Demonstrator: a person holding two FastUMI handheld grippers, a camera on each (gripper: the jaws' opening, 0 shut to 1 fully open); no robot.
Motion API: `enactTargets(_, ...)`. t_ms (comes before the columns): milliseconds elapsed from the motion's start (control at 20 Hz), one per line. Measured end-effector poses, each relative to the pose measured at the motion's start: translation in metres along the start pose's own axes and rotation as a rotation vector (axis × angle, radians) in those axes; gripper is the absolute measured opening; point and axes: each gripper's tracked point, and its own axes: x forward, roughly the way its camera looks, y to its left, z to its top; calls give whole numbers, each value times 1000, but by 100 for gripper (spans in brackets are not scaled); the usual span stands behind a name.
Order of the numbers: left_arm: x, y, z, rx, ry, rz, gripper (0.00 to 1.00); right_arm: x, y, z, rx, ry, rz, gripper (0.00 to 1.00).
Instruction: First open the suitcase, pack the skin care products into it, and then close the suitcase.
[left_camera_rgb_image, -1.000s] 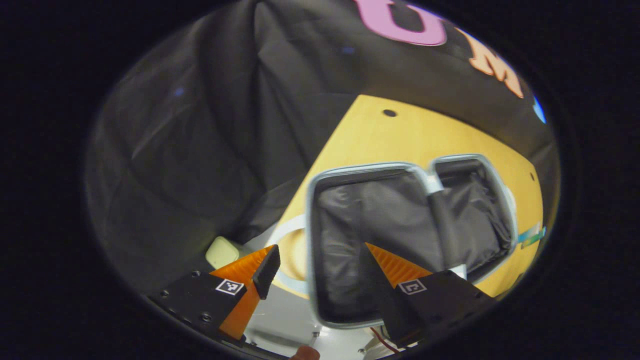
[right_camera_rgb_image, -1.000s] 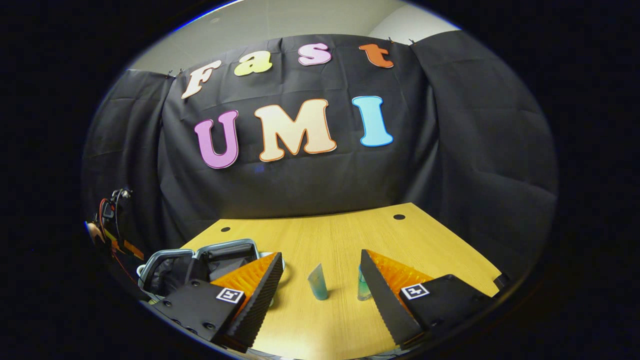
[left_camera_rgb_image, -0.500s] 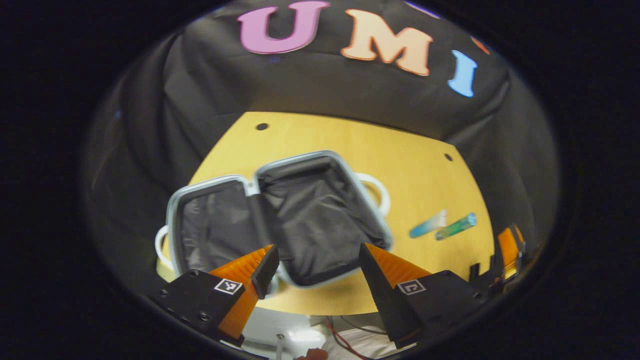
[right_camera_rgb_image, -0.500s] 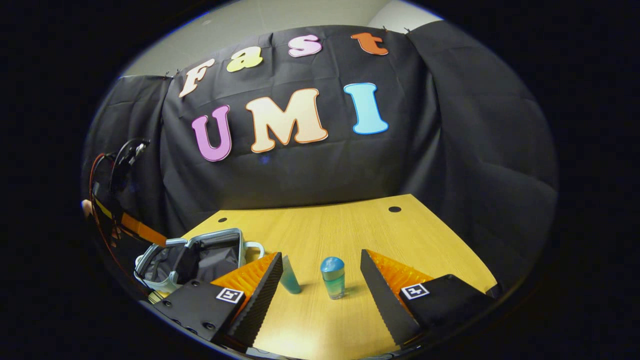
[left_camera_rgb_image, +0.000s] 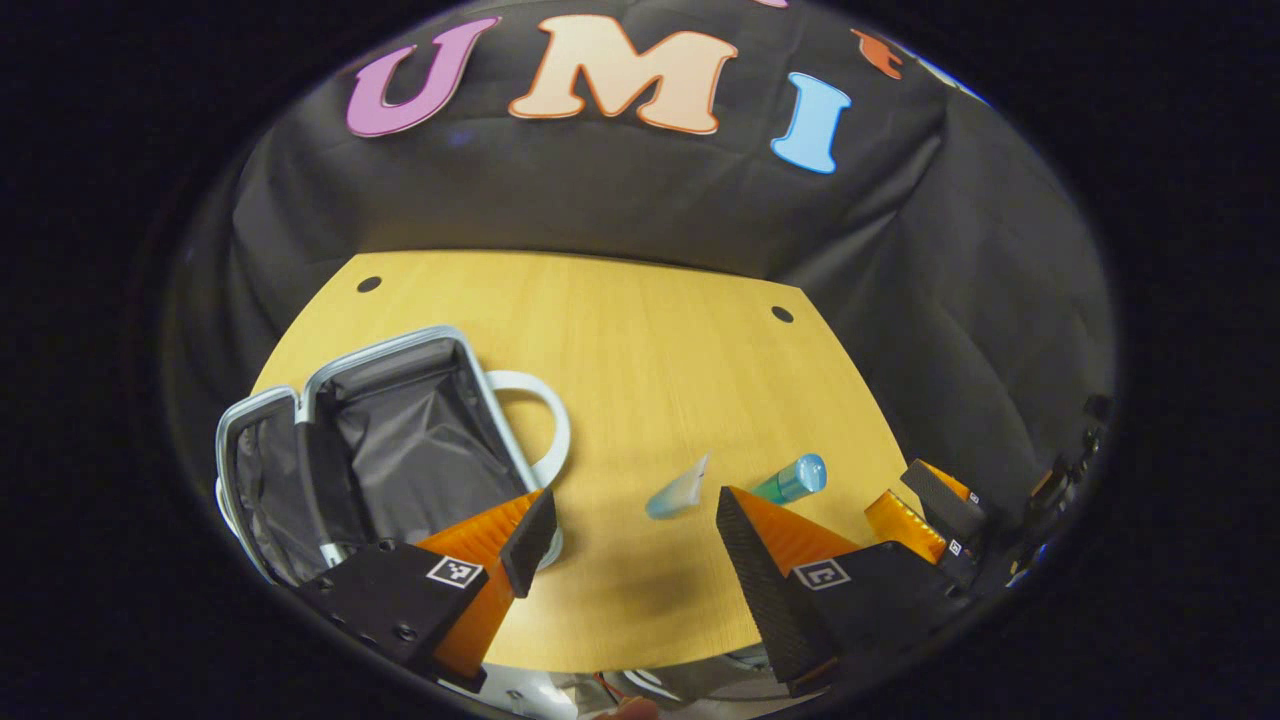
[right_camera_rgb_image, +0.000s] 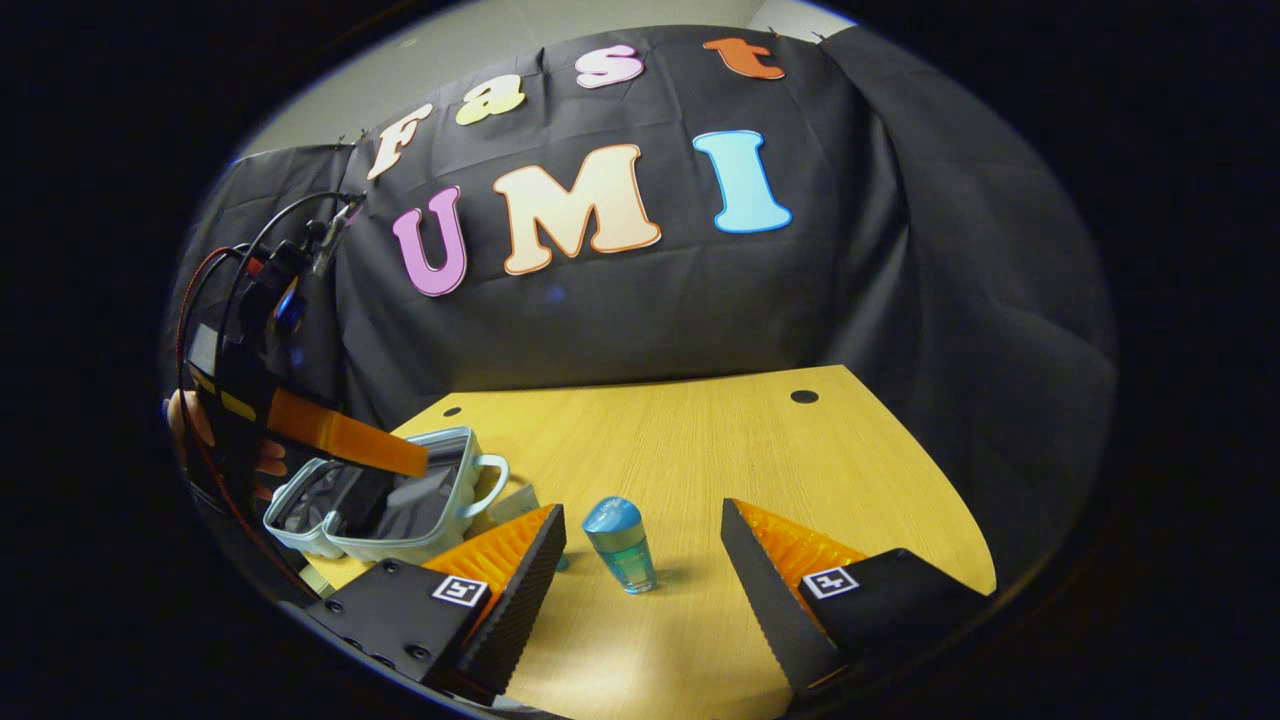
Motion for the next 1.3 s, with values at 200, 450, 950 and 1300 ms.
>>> enactTargets(200,52,-20,-12,85,-66,-7,96,8,-10,-16,38,28,-3,98)
enactTargets(450,97,-31,-28,104,-96,-15,96,14,-18,-28,34,39,-16,98)
enactTargets(950,142,-25,-55,-3,-85,8,34,25,-31,-47,1,93,9,98)
enactTargets(1300,140,-24,-52,-39,-97,-24,17,47,-3,-67,-67,127,87,98)
